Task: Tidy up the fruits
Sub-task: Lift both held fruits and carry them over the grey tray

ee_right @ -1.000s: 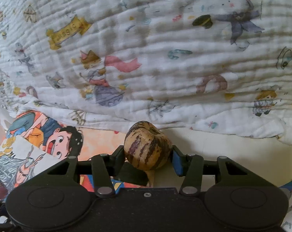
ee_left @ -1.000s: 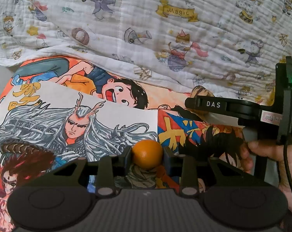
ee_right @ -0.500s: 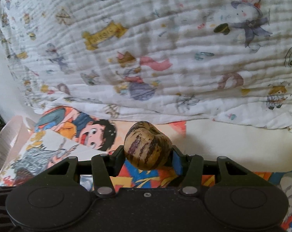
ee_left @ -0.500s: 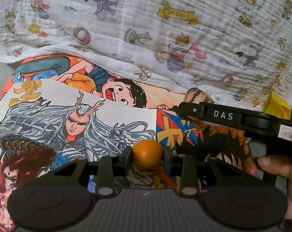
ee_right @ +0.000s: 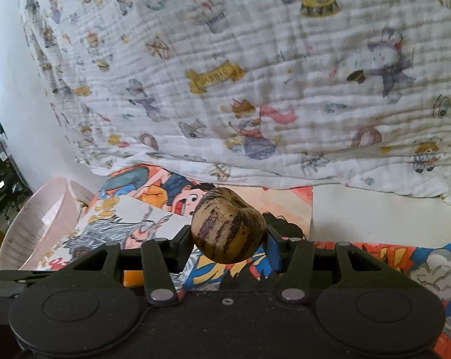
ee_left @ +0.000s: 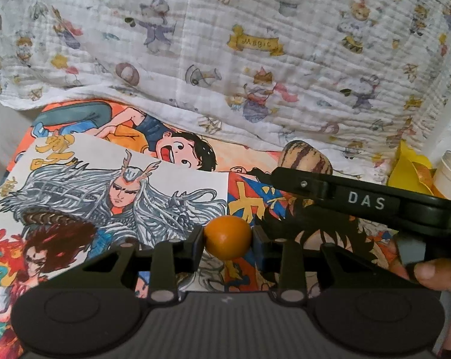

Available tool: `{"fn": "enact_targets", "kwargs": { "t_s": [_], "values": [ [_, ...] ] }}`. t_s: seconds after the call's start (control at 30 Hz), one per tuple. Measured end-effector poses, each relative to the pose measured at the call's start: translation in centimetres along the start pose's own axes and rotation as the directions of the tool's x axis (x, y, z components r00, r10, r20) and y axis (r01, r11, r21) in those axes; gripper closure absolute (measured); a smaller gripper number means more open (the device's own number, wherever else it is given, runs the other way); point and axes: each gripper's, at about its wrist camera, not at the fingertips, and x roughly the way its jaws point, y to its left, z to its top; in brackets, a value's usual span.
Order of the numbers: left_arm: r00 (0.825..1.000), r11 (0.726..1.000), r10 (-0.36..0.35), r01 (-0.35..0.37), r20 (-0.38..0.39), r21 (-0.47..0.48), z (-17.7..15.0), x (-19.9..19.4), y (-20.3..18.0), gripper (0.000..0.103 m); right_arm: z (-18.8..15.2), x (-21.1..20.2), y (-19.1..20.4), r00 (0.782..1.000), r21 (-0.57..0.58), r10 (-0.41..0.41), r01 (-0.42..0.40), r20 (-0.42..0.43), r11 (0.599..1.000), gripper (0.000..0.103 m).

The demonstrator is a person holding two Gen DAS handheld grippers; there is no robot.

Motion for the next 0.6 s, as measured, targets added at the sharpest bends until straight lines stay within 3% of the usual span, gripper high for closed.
{"fn": "enact_targets", "kwargs": {
  "t_s": [0.6],
  "values": [
    [0.999, 0.999, -0.004, 0.003, 0.043, 0.033, -2.6, -5.8, -2.0, 0.066, -2.6, -7.9, 1.0, 0.998, -0.045, 0.002, 0.001, 0.062, 0.999, 0.051]
  ]
}}
